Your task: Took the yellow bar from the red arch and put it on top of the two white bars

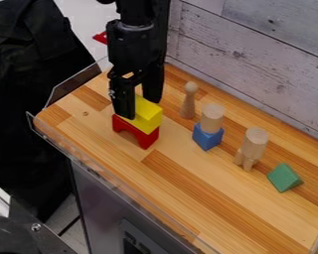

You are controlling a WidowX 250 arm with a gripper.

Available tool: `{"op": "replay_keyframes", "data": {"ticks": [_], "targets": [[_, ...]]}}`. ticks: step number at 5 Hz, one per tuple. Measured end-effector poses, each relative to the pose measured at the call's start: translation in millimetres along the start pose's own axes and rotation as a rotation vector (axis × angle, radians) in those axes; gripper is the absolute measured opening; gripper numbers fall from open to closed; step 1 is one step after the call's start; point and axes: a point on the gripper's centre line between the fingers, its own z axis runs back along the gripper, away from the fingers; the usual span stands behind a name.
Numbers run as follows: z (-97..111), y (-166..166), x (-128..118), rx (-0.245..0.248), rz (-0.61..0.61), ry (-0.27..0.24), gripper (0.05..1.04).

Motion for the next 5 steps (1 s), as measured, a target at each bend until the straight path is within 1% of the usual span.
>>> {"op": "replay_keyframes", "data": {"ticks": [1,2,3,4,5], "targets": [[-5.9,2.4,-0.3,-0.013,0.025,0.02,0.655],[-6.1,3.6,0.9,-0.003,0.024,0.013,0.567],[1.4,-0.1,-4.0,0.019,0.037,-0.035,0.567],[24.3,-7.9,-27.3,-0.017,-0.017,-0.079,0.567],[54.3,-8.6,-56.8,-0.112,-0.044,-0.113,0.567]]}}
